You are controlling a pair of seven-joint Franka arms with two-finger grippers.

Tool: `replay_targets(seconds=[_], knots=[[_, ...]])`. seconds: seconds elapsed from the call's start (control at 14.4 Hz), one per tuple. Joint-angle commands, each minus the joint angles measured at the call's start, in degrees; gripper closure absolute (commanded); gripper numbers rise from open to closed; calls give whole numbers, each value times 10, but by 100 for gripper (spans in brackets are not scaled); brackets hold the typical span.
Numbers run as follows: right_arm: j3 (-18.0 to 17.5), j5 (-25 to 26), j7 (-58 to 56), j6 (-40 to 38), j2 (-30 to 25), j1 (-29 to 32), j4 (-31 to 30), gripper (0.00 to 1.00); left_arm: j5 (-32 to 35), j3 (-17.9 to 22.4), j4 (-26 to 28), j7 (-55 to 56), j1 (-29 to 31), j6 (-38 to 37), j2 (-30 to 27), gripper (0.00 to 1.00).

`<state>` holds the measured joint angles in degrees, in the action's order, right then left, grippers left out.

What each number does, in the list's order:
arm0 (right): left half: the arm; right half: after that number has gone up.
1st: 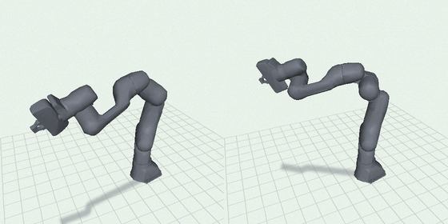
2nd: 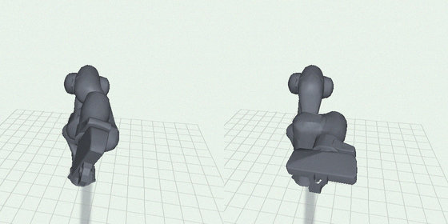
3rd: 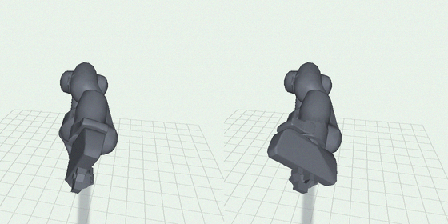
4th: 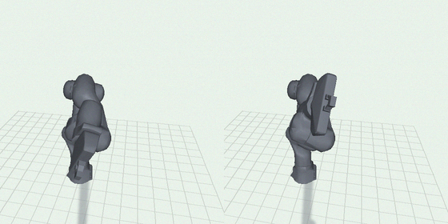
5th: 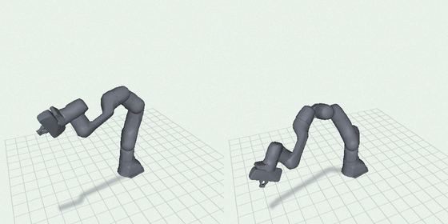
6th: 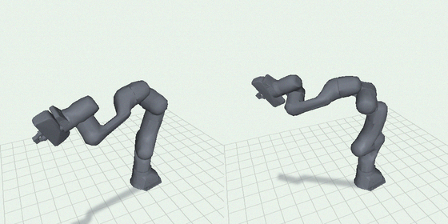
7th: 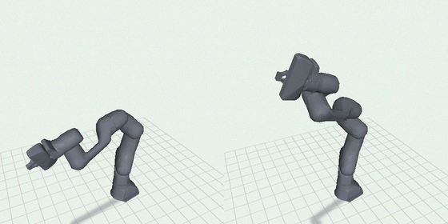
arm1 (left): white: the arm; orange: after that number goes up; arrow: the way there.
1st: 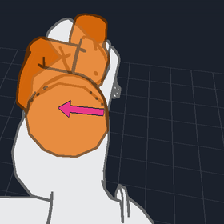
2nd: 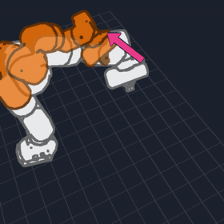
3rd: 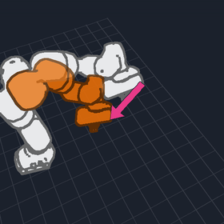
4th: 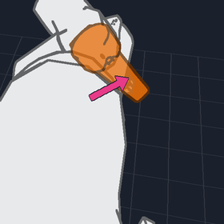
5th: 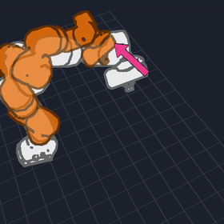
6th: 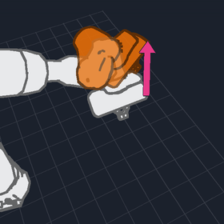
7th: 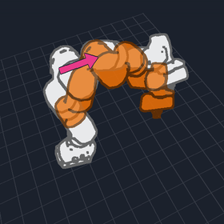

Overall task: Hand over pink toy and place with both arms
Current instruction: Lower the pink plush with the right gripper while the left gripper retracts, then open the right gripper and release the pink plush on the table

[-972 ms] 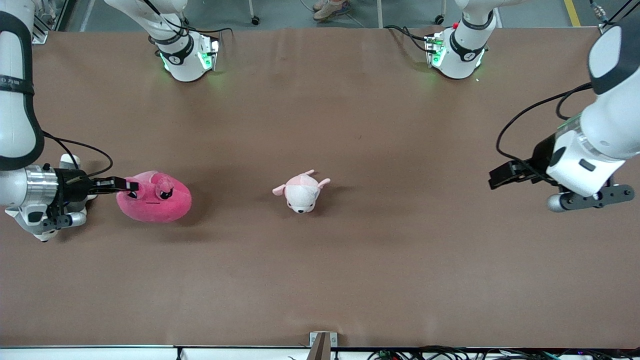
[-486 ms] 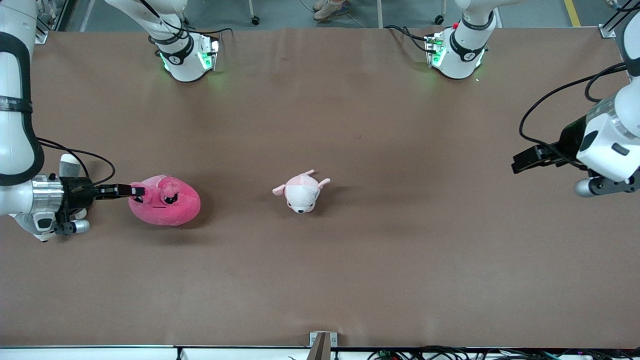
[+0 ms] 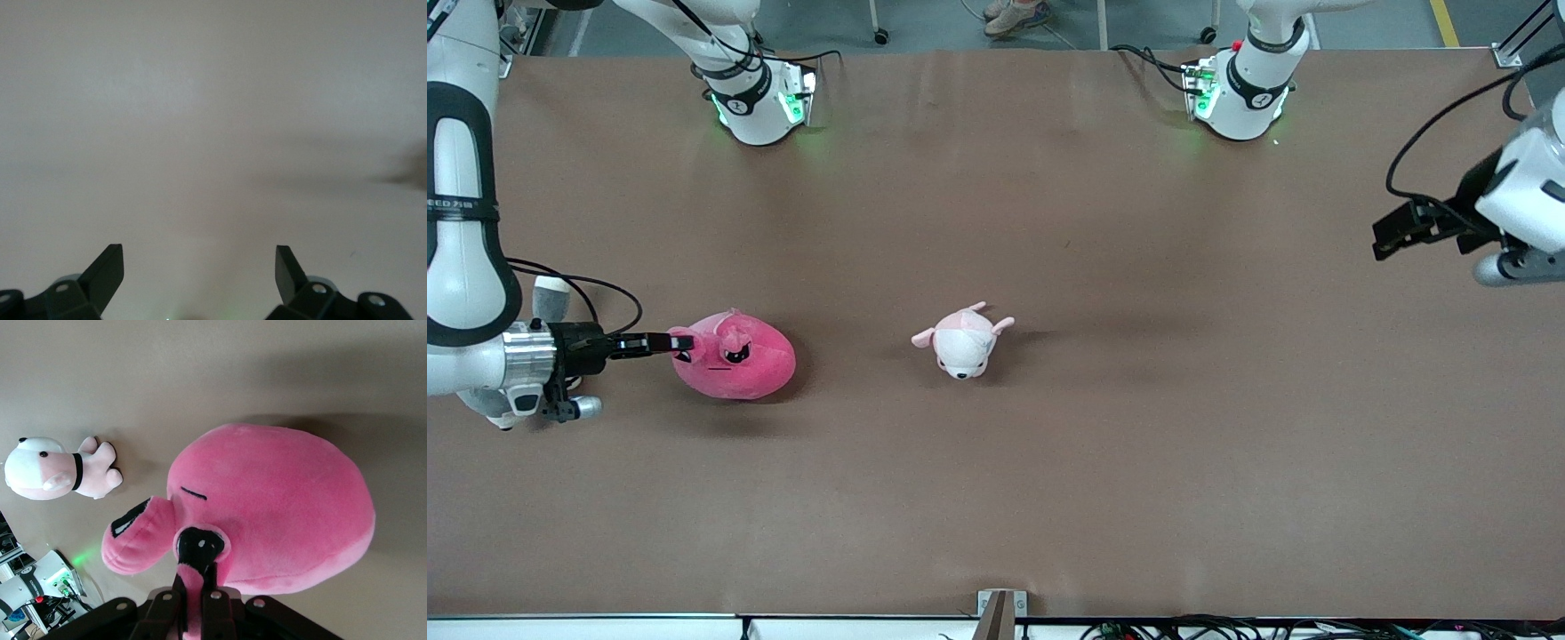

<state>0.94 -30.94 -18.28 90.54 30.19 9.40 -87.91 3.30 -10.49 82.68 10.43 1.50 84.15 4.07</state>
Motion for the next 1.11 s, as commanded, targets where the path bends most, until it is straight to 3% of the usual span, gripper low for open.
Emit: replay_targets(seconds=[0.0, 0.49, 0.62, 0.69, 0.76, 0.83, 1.04], knots=[[-10, -8, -6, -3, 7, 11, 6, 99, -5, 19, 87, -32, -17, 36, -70, 0], [-9, -3, -8, 9, 29, 12, 6, 98, -33, 21, 104, -48, -11, 31, -86, 0], [-9, 0, -4, 16, 32, 12, 5, 91, -42, 21, 103, -48, -11, 31, -83, 0], [-9, 1, -1, 18, 32, 8, 6, 62, -43, 20, 103, -47, -12, 31, -83, 0], [-6, 4, 4, 18, 31, 9, 9, 20, -42, 20, 103, -47, -12, 31, -83, 0], [-7, 16, 8, 15, 29, 11, 19, 0, -42, 20, 103, -47, -12, 31, -84, 0], [-8, 62, 14, 10, 22, 11, 59, 0, -42, 19, 102, -47, -11, 31, -88, 0]])
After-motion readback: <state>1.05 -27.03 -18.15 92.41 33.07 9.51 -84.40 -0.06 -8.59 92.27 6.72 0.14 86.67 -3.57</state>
